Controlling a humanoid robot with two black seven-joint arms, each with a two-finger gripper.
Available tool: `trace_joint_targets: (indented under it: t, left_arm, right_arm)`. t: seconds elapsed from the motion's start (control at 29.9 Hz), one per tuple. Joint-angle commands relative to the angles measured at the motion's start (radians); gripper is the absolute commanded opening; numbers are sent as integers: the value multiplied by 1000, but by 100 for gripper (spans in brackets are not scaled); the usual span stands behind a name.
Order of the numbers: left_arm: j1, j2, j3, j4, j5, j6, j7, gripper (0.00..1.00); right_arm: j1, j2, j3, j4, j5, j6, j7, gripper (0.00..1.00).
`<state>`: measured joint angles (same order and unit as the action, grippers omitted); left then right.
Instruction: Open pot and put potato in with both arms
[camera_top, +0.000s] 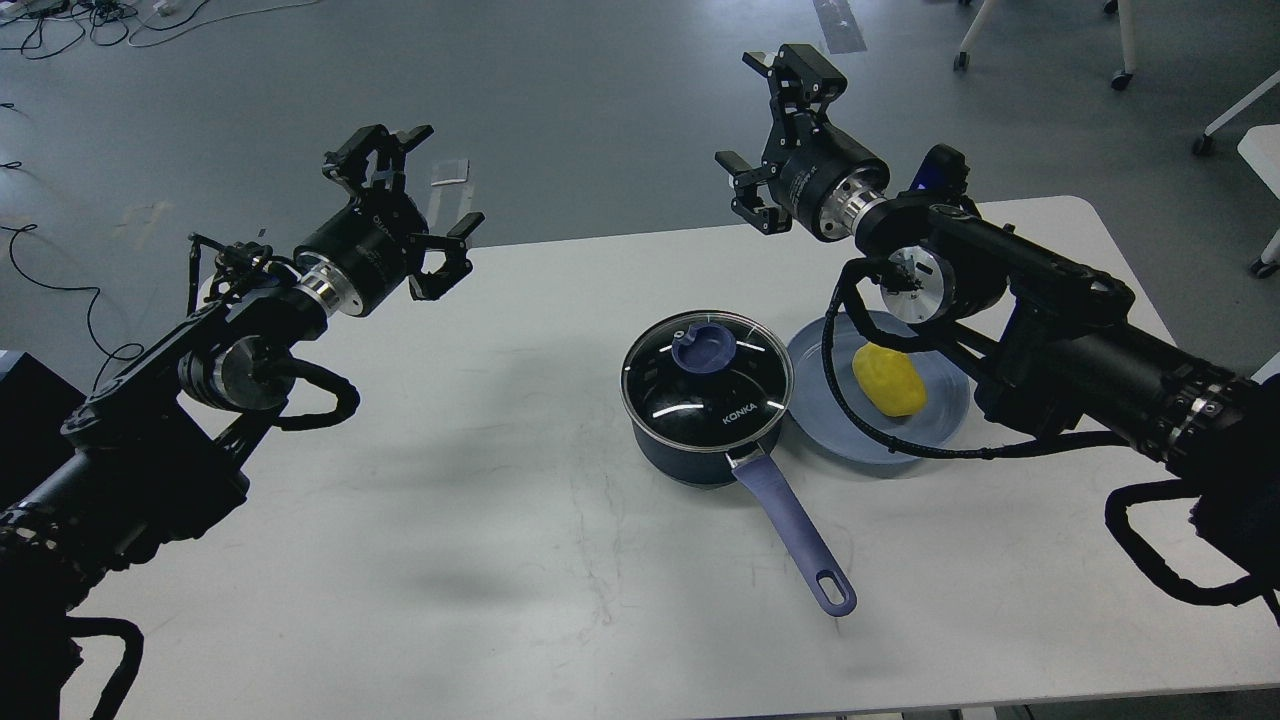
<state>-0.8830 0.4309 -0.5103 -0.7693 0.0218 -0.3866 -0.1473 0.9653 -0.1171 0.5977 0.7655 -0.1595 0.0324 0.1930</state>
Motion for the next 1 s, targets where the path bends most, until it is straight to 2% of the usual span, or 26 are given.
trace_joint_targets:
  t: [0.0,0.87,0.97]
  left_arm:
    - [-1,2,4,-4,0,-3,2,99]
    - [-11,-6,-7,-5,-11,-1,-1,99]
    - [-14,-6,-7,-10,-11,9,9,99]
  right_arm:
    - [0,-21,1,6,3,6,-10,100]
    - [15,-55,0,23,32,31,-4,100]
    - [18,-62,4,24,32,31,-3,100]
